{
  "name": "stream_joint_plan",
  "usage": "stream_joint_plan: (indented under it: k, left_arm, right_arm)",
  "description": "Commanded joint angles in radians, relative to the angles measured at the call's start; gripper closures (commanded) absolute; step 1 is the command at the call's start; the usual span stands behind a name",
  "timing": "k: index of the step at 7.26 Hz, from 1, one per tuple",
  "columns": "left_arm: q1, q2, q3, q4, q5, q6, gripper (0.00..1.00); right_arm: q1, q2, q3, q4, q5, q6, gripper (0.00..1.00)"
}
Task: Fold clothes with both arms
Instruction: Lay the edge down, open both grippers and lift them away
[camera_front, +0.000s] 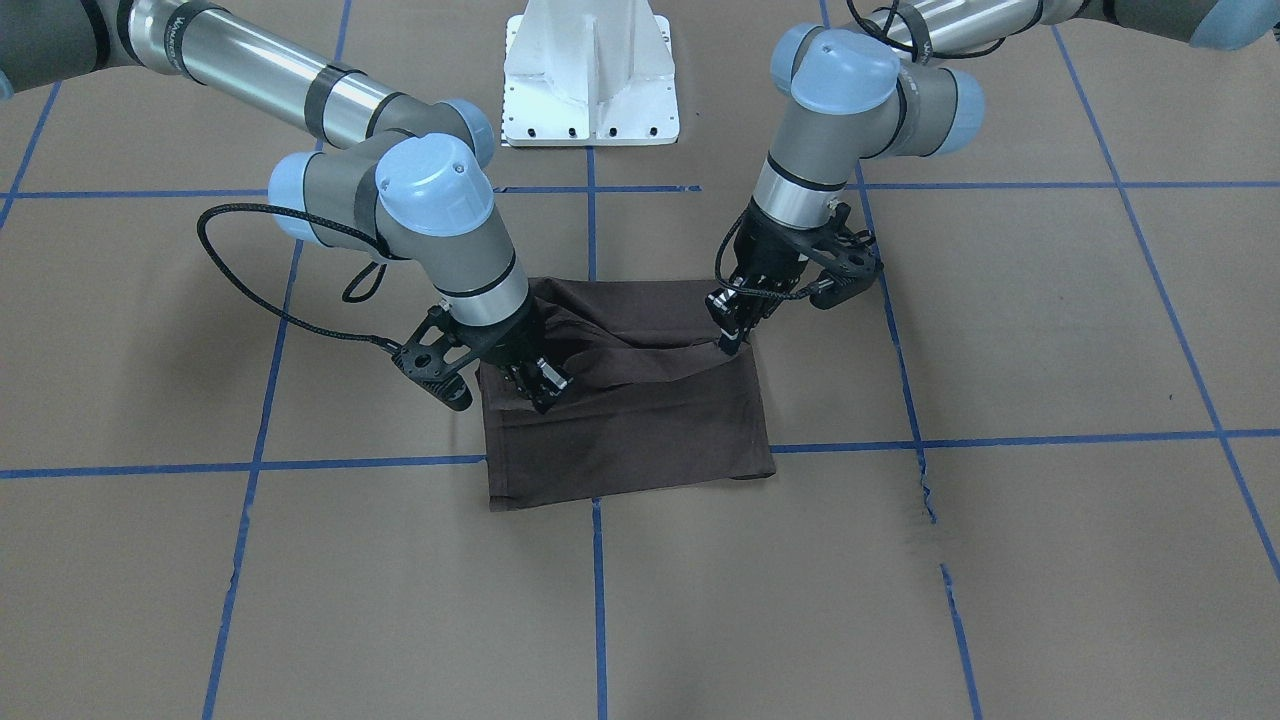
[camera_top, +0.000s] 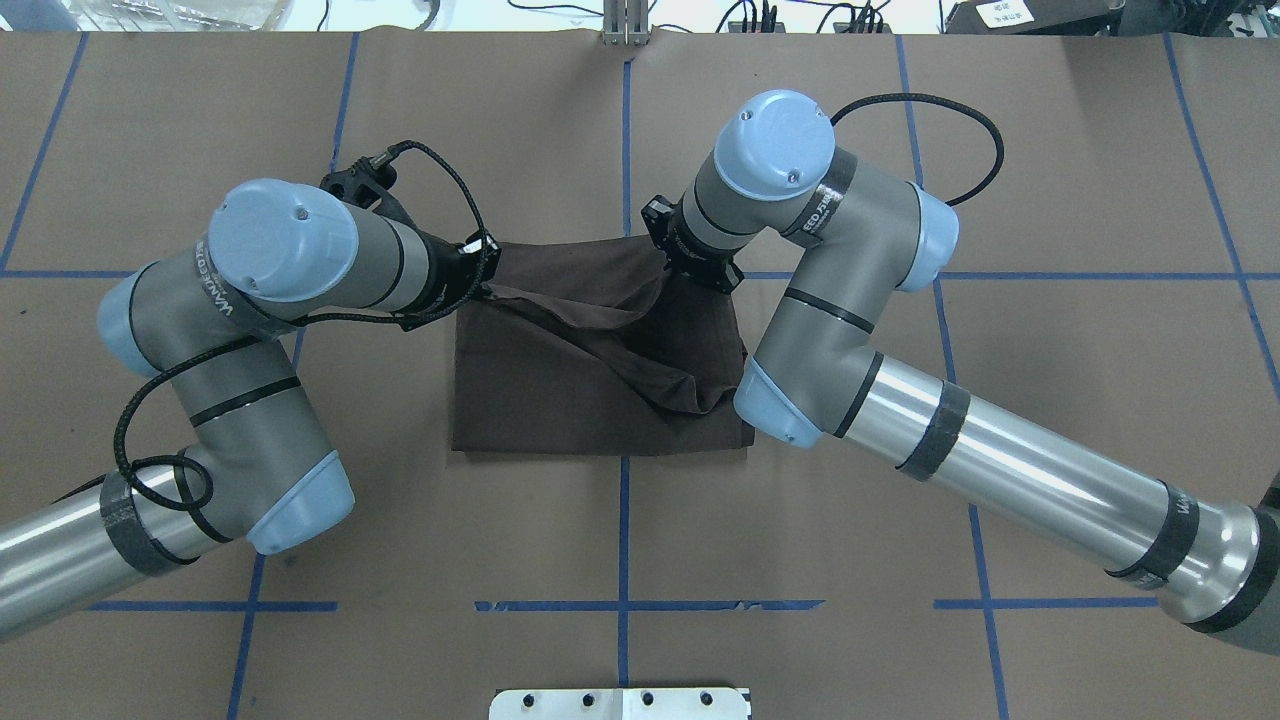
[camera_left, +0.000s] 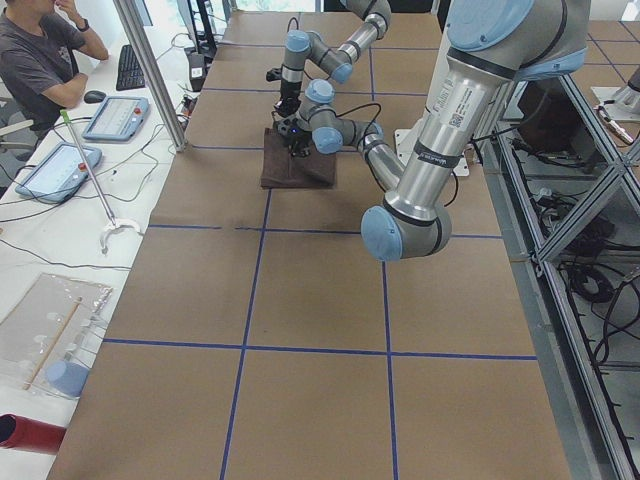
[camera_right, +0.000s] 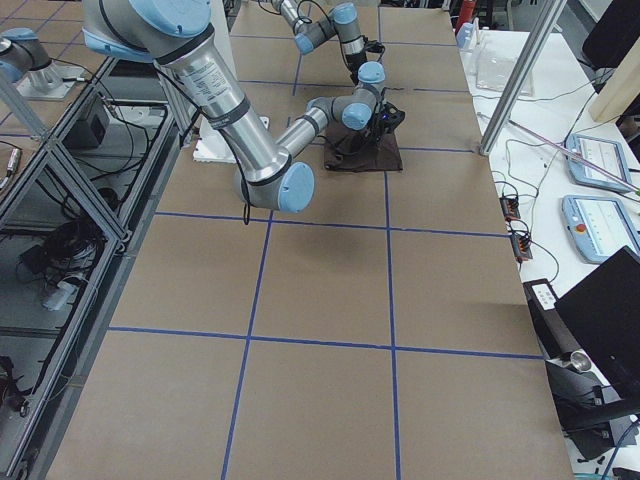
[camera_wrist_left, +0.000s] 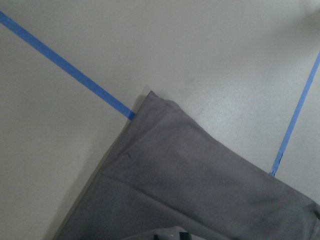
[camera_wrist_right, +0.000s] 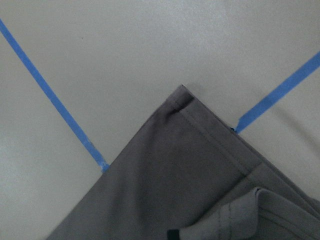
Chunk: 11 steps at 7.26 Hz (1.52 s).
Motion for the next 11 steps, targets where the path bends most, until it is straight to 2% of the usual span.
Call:
stream_joint_plan:
  k: [1,2,4,6,7,8,10,11]
  left_arm:
    - [-0.097,-0.137,0.314,-0.137,0.000,0.018,1.00]
    - [-0.142,-0.194,0.520,-0.261,0.000,0.158,0.01]
    - [-0.194,-0.194,0.543,-0.295,-0.003,0.225,0.00]
    - [-0.199,-0.193,0.533,-0.299,-0.058,0.227,0.00]
    - [-0.199,-0.190,0.502,-0.298,-0.067,0.228,0.00]
    - [-0.203,-0.168,0.449,-0.292,-0.133,0.233,0.00]
    - [-0.203,-0.081,0.282,-0.269,-0.167,0.301,0.00]
    - [-0.202,-0.081,0.279,-0.264,-0.167,0.303,0.00]
  right_arm:
    - [0.062,0.157,-0.257,0.002,0.055,-0.067,1.00]
    - [0.105,0.175,-0.328,0.002,0.072,-0.170,0.01]
    - [0.188,0.178,-0.363,0.002,0.161,-0.256,0.00]
    - [0.214,0.180,-0.366,0.002,0.193,-0.254,0.00]
    - [0.208,0.180,-0.337,0.001,0.195,-0.259,0.00]
    - [0.158,0.152,-0.255,-0.002,0.180,-0.270,0.00]
    - [0.063,0.061,-0.126,-0.002,0.096,-0.373,0.00]
    - [0.030,0.036,-0.101,-0.002,0.060,-0.441,0.00]
